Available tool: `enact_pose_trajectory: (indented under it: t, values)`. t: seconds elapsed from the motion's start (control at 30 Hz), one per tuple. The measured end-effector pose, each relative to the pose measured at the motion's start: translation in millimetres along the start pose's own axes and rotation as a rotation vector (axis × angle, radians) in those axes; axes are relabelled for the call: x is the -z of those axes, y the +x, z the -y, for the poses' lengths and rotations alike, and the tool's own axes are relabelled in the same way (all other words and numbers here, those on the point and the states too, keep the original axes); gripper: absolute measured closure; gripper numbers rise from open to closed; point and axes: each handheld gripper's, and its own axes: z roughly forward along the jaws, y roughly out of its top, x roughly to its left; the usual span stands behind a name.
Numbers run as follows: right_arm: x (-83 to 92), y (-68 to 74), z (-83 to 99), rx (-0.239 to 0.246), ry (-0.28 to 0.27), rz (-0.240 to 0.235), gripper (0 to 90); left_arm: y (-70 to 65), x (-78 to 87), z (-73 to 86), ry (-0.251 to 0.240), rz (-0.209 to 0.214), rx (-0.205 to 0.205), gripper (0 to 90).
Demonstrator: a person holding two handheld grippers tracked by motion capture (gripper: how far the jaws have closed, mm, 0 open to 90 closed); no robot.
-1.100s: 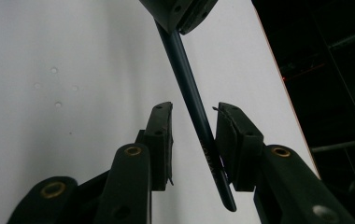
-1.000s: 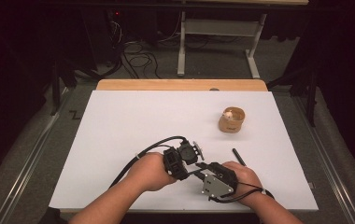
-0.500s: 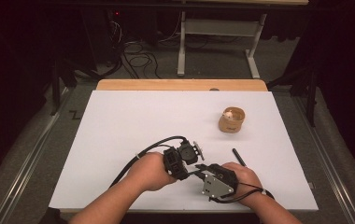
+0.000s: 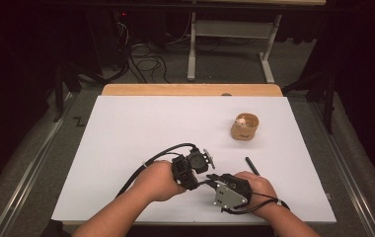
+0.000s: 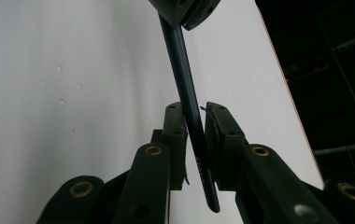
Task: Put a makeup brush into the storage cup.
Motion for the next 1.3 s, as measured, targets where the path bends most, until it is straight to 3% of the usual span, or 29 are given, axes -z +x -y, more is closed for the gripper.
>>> enact_pose_trajectory:
  t: [0.3, 0.43, 0.63, 1.0, 1.3]
  values:
    - [-1.4, 2.3, -0.1, 0.052, 0.002, -0.022, 86.0, 1.2, 4.4, -0.4, -0.025, -0.001, -0.002, 79.8]
    - [-0.9, 1.4, 0.6, 0.055, 0.002, -0.023, 86.2, 2.6, 4.0, -0.2, -0.020, -0.010, 0.010, 60.7]
    - [-0.9, 2.6, 1.0, 0.063, 0.007, -0.026, 86.1, 4.2, 5.1, 1.1, -0.036, -0.036, 0.022, 48.2]
    - [-0.5, 0.2, 2.1, 0.046, 0.007, -0.026, 86.1, 8.2, 8.6, 9.9, -0.084, -0.039, 0.031, 42.1]
    - [-1.0, -3.5, 6.3, -0.018, 0.023, -0.026, 86.1, 13.3, 16.9, 25.9, -0.177, -0.067, 0.058, 34.6]
